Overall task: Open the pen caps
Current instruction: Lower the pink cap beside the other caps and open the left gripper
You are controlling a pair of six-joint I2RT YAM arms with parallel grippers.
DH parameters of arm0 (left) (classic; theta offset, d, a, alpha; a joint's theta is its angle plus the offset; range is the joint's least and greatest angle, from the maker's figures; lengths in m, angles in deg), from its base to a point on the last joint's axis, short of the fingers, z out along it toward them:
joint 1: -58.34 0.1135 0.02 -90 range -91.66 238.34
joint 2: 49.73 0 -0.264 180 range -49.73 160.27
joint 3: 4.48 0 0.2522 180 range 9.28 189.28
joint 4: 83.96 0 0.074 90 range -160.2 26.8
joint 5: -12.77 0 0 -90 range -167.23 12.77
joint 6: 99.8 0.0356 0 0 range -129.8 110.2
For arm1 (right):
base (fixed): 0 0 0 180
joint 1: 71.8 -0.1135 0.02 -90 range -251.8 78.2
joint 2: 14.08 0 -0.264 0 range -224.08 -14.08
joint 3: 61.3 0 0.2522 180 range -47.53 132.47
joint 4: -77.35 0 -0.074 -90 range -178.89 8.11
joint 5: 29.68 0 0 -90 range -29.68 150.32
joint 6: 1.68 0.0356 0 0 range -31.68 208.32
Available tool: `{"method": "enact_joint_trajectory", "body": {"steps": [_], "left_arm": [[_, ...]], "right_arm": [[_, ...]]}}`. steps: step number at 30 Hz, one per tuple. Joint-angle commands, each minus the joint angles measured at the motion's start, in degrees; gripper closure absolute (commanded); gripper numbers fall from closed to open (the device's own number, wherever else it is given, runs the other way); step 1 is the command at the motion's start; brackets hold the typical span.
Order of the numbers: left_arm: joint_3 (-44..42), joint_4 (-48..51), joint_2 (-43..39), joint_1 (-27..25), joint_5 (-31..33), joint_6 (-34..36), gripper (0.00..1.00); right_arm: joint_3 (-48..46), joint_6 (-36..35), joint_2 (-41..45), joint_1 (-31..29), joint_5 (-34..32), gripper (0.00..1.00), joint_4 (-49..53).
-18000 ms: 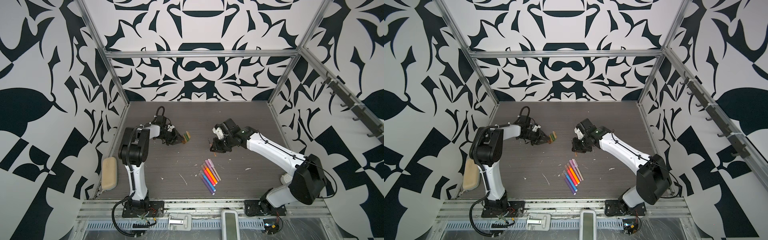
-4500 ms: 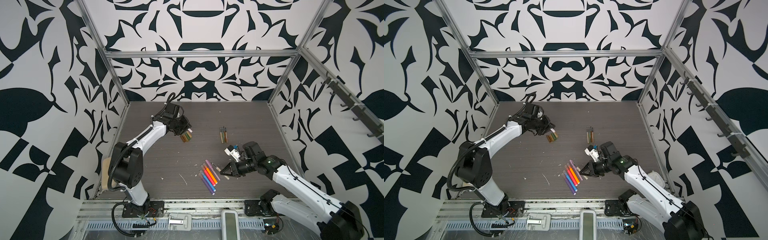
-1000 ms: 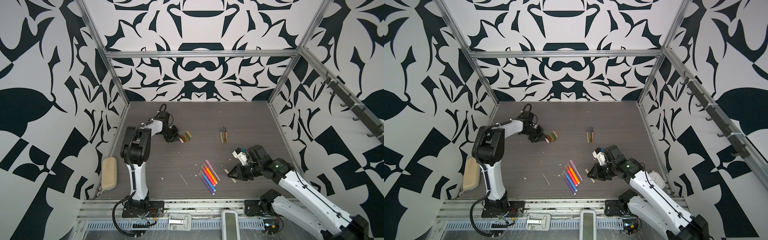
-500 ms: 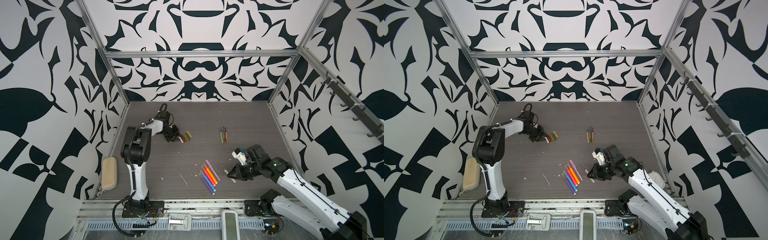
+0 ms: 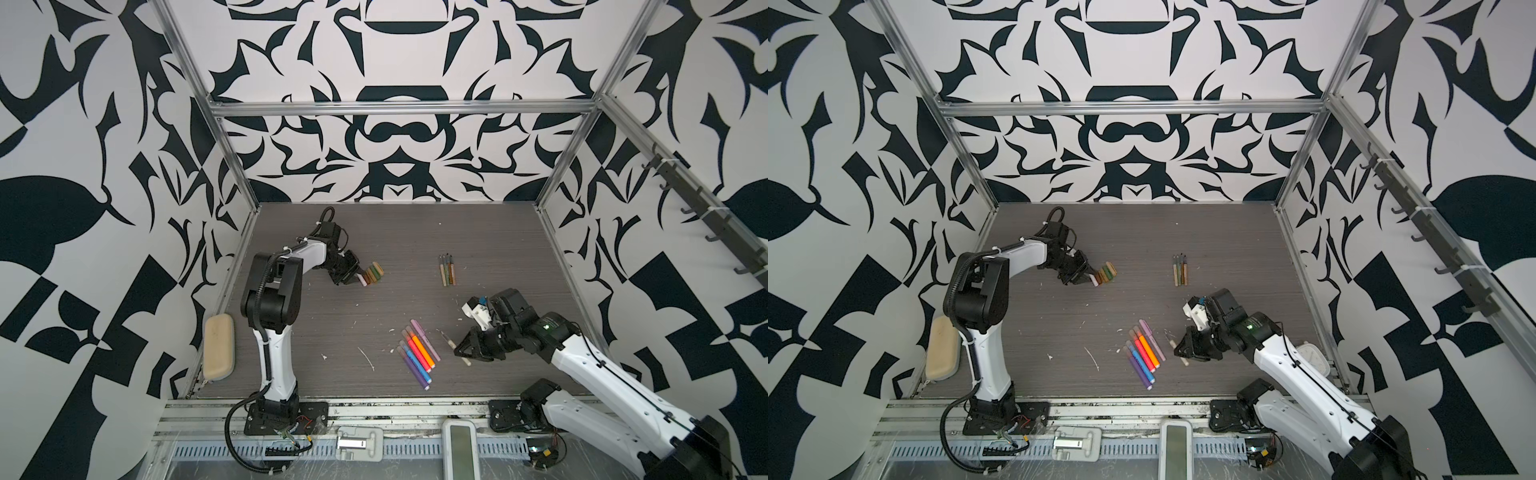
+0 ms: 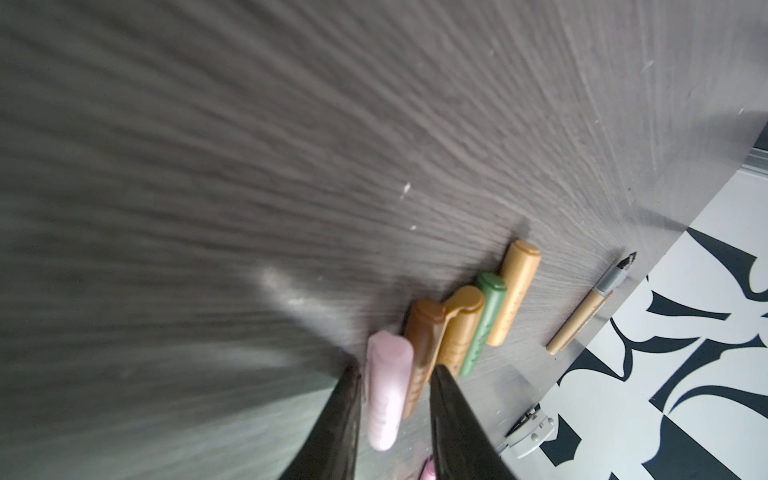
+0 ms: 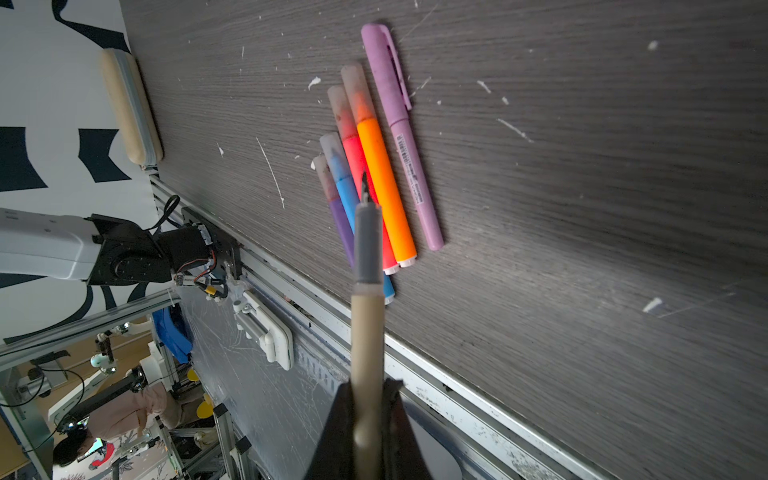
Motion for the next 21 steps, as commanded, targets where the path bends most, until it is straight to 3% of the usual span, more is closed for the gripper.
{"method": "enact_joint_trajectory", "body": {"steps": [1,21], "left_arm": [[-1.8,2.4,-1.7,-0.1,1.9,0.6,0.68],[-3.8,-2.0,-7.1,0.0,0.9,-1.3,0.65]], "right_arm": [[1.1,-1.0,0.0,0.0,1.0,1.0,-0.8],[0.6,-0.5,0.8,0.0,1.1,1.0,-1.2]]}}
